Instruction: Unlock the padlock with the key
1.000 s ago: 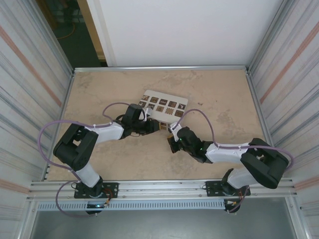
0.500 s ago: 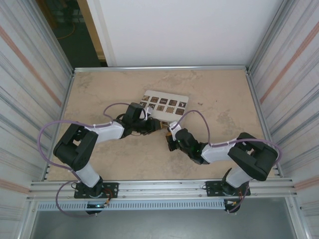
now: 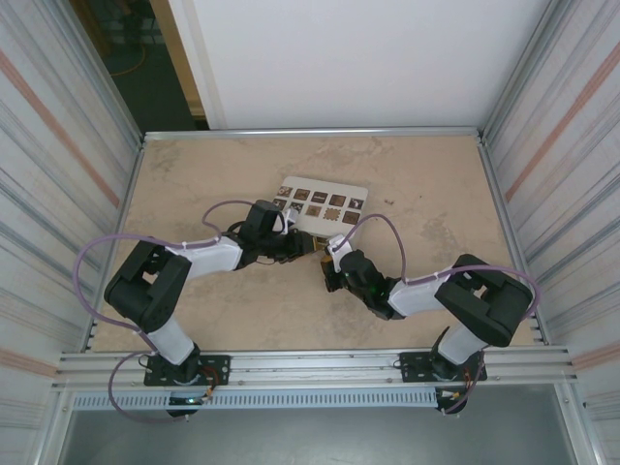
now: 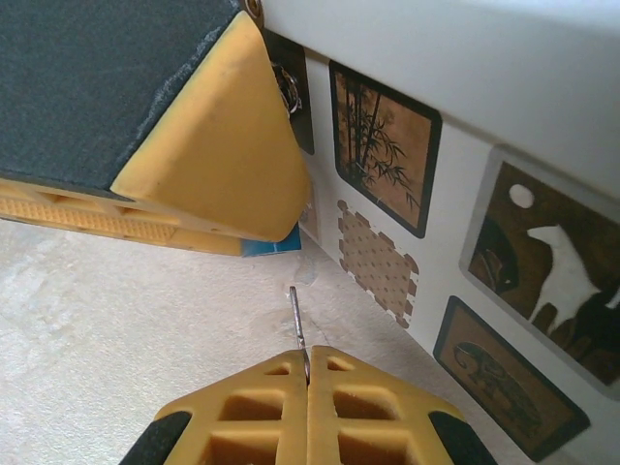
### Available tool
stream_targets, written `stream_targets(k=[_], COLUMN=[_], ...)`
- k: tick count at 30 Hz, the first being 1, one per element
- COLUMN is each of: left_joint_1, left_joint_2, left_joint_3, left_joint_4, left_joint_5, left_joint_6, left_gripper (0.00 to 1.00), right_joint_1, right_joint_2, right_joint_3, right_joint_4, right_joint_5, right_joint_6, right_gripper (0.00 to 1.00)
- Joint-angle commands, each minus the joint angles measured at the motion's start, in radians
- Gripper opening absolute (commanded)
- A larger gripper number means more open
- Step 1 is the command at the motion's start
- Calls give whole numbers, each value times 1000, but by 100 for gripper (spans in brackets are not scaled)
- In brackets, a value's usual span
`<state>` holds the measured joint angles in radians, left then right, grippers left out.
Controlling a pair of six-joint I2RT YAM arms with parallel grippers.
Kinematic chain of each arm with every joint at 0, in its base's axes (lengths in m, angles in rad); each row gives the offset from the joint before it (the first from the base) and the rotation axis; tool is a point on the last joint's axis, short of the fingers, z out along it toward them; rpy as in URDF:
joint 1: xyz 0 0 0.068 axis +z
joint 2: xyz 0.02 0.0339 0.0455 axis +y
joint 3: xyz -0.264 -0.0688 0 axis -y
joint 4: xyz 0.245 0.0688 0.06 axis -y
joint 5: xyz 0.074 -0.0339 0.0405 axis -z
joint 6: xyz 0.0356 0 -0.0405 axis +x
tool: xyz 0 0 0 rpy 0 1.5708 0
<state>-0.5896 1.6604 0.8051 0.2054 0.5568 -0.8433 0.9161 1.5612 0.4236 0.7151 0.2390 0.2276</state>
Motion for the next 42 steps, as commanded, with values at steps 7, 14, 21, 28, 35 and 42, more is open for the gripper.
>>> stream_targets(k=[7,14,21,28,35,42], left_joint_1=[-7,-7,-7,-9,-10,-13], left_joint_2=[-7,-4,-8,-4,-5,-15], left_joint_3=[35,36,36,41,42,41], left_joint_4=[28,28,26,26,35,36], left_joint_5=[41,41,43,48,62,90], left_joint_6=[-19,-19,-20,-20,-38,-56], left_gripper=[5,5,5,5,5,5], right_joint_1=[5,4,0,-1,-5,-26], right_joint_2=[-54,-67,-40,-38,-31,-13], right_joint_3=[12,15,35,44,44,44], right_joint_4=[9,-2,17,27,65,143], right_joint_5=[14,16,10,3,24,6], right_joint_6=[19,15,9,7,9,-7], right_gripper=[0,0,0,0,0,0])
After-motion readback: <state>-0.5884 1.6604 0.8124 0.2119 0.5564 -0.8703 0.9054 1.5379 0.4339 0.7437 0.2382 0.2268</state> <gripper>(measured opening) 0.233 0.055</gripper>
